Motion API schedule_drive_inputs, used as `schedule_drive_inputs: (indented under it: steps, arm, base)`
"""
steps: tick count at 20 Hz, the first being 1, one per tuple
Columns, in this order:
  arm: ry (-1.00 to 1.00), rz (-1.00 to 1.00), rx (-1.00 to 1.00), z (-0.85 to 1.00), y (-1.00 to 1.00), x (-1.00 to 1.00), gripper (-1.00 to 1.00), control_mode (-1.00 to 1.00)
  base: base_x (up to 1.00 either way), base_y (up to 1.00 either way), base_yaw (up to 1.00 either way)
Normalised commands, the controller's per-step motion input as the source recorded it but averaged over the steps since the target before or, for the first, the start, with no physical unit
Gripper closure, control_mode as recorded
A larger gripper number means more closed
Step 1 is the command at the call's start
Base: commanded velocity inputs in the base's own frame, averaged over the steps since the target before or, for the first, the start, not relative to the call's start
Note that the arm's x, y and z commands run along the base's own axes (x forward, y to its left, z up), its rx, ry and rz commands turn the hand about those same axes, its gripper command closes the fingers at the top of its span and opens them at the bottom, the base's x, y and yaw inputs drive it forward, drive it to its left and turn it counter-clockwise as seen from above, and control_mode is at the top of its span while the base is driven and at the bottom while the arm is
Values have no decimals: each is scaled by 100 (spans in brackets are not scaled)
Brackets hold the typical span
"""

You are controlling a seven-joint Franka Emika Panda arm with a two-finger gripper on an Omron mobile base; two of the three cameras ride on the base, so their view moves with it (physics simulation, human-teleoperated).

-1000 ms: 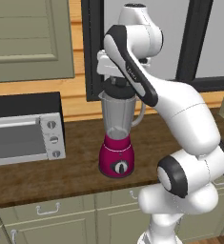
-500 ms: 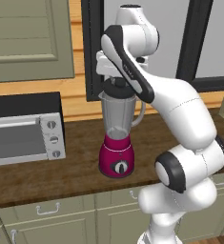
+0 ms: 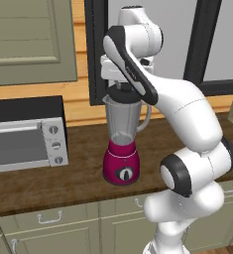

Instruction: Close the lid blender by securely placing the lid on top.

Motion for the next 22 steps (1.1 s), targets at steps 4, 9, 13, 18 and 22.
schedule_drive_inputs:
  steps: [4,9,13,18,22]
  arm:
    - [5,-6,-2,0,-5,1,100,-100]
    - [4,-4,-2,0,0,1,100,-100]
    - [1,-2,-1,-3,0,2,100,-100]
    - [0,0,0,-8,0,3,100,-100]
    - [0,0,0,-11,0,1,100,-100]
  base:
    - [0,0,0]
    - [0,0,0]
    - [0,0,0]
    - [0,0,0]
    - [0,0,0]
